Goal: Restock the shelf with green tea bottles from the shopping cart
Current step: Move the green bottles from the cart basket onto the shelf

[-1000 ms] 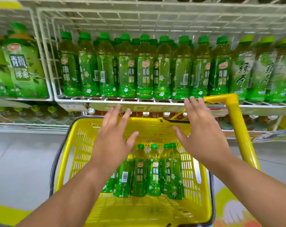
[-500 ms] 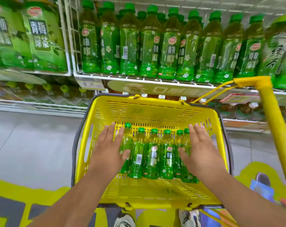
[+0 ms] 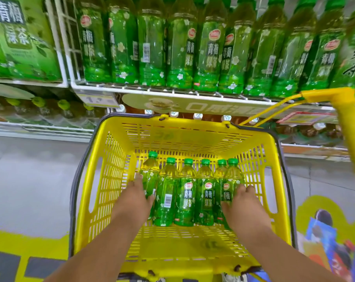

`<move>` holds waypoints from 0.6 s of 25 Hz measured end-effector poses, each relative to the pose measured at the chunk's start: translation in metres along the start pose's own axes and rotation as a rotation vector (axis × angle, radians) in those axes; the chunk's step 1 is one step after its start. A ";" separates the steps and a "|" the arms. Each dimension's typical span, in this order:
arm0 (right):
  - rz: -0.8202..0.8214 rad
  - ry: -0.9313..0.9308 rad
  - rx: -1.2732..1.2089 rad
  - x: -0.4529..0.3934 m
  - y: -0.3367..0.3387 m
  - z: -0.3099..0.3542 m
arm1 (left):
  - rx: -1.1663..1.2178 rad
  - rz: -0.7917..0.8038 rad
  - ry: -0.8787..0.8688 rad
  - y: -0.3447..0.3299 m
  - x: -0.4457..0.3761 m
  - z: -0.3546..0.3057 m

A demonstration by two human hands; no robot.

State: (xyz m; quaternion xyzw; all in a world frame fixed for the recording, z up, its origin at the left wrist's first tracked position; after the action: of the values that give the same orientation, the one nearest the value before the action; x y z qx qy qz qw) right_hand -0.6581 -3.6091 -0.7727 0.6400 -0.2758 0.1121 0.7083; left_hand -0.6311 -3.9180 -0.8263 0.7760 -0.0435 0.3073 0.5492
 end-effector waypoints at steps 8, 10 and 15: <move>0.030 -0.195 0.015 -0.028 -0.012 -0.010 | 0.178 0.072 0.198 -0.019 -0.017 0.010; 0.003 -0.235 -0.146 -0.029 -0.010 -0.016 | 0.191 0.084 0.217 -0.018 -0.018 0.011; -0.034 -0.195 -0.286 -0.015 0.008 -0.009 | 0.313 0.020 0.248 0.004 0.007 0.002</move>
State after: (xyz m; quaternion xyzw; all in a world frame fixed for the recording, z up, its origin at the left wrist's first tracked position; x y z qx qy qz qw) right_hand -0.6723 -3.5960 -0.7746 0.5452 -0.3453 -0.0030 0.7639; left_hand -0.6266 -3.9193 -0.8193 0.8075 0.0650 0.4090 0.4201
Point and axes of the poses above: each hand's wrist, its own x-axis away from the middle knuckle, its own y-axis out of the back of the hand, z = x × y, the point moved 8 cm from there along -x, towards the middle knuckle, and after that the axes turned 2 degrees about -x, right-handed, at the moved point
